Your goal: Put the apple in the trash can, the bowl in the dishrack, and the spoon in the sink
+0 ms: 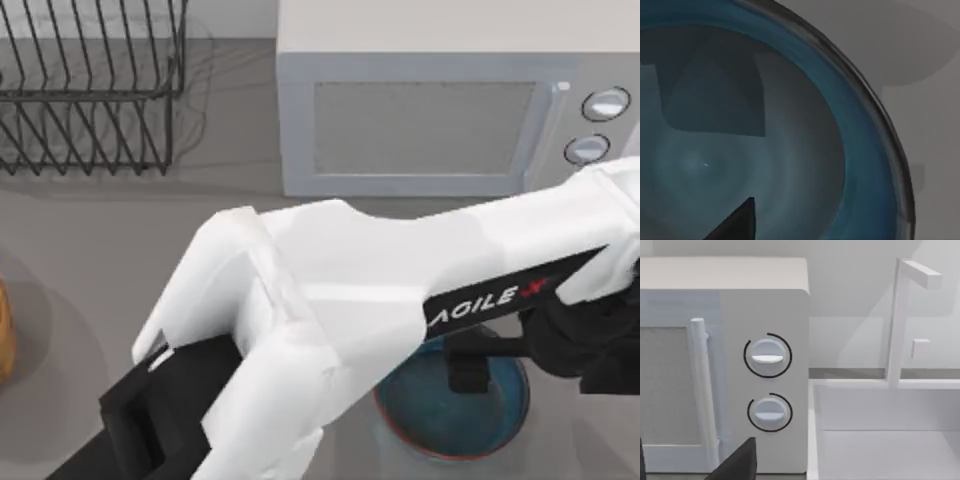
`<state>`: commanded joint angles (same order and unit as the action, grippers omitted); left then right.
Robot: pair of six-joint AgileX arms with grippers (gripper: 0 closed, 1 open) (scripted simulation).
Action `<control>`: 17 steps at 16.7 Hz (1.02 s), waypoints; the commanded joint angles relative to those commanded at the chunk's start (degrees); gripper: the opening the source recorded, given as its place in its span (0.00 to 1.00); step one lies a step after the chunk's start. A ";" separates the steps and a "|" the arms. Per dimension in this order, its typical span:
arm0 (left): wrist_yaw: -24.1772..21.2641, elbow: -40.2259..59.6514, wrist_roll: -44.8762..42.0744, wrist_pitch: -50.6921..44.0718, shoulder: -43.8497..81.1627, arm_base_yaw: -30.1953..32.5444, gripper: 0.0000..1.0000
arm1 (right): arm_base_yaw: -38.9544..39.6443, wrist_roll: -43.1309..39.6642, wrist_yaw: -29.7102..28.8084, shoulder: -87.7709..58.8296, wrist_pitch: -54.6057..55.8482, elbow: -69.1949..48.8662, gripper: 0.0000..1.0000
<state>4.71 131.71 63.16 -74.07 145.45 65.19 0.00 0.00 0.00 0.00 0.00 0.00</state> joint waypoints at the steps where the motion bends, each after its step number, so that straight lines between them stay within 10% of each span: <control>1: 0.00 -2.54 -0.06 2.37 -0.28 -0.06 1.00 | 0.00 0.00 0.00 0.00 0.00 0.00 1.00; 8: 0.01 -6.67 -0.12 6.39 -0.71 -0.12 1.00 | 0.00 0.00 0.00 0.00 0.00 0.00 1.00; 17: 0.01 -6.67 -0.12 6.39 -0.71 -0.12 0.32 | 0.00 0.00 0.00 0.00 0.00 0.00 1.00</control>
<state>4.72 125.04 63.04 -67.68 144.74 65.07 0.00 0.00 0.00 0.00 0.00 0.00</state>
